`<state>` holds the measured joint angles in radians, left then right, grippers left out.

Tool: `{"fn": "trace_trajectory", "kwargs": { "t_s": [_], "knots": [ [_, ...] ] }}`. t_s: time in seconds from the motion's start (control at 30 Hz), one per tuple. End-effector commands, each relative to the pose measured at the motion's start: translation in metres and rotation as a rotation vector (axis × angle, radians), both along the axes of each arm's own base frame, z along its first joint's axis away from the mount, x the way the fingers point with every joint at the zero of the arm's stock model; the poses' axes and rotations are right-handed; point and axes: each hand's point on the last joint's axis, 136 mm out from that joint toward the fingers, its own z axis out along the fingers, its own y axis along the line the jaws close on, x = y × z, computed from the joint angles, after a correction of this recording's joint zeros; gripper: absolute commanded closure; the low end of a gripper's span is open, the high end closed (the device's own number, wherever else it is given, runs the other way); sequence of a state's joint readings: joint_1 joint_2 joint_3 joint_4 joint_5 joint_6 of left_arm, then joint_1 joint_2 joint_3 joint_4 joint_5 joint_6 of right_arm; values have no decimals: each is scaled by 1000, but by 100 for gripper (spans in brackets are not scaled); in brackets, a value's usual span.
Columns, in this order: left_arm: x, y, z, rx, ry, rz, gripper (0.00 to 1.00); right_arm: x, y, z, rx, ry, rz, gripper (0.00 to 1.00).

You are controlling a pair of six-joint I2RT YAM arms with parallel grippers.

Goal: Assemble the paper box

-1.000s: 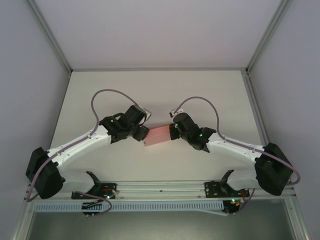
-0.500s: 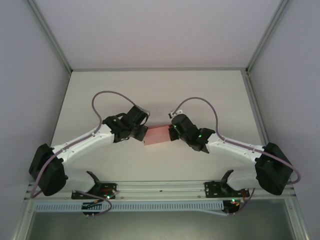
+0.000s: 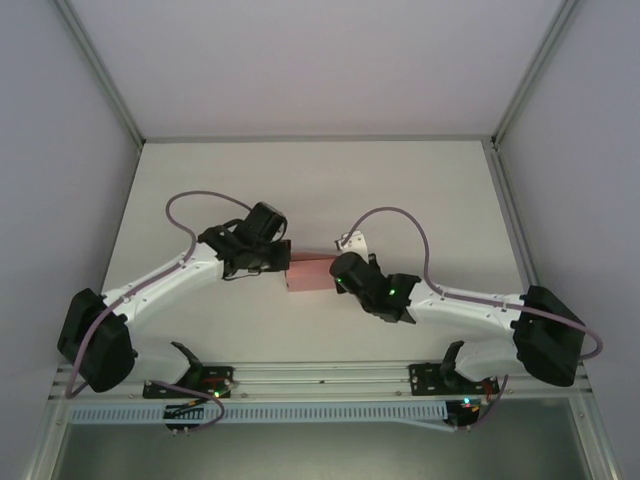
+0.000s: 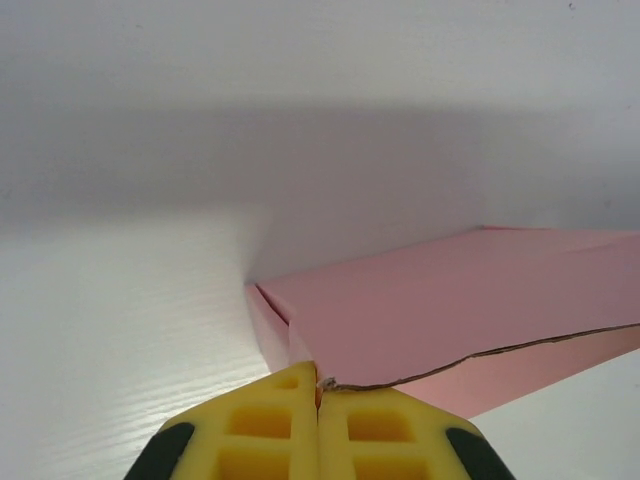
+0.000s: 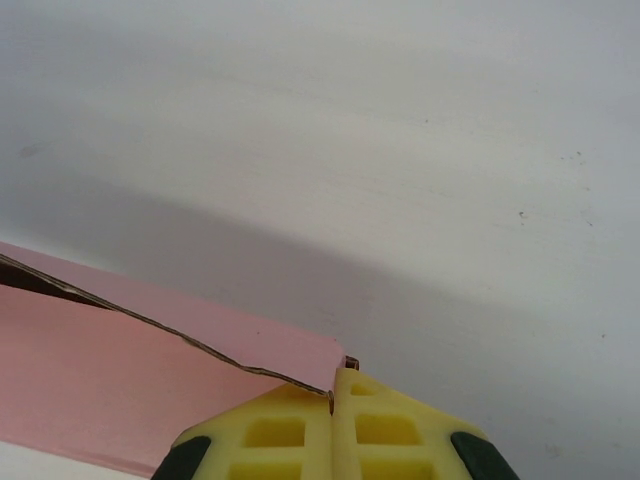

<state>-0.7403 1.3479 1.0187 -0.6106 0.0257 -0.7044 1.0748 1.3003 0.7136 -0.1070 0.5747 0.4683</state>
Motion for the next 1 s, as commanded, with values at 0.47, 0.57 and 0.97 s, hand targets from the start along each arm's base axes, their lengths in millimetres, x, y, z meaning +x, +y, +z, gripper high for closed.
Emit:
{"fn": "trace_trajectory", "kwargs": {
  "t_s": [0.47,0.57,0.97],
  "knots": [
    [10,-6,23,-108,90,23,100,-4,-2,-8,3,4,-60,100],
    [5,-1,7,-76,72,-18,100,-3,-5,-7,6,-10,-70,100],
    [-33,22,-33,50,-127,-5,100,-4,-3,-18,-9,-15,-37,100]
  ]
}}
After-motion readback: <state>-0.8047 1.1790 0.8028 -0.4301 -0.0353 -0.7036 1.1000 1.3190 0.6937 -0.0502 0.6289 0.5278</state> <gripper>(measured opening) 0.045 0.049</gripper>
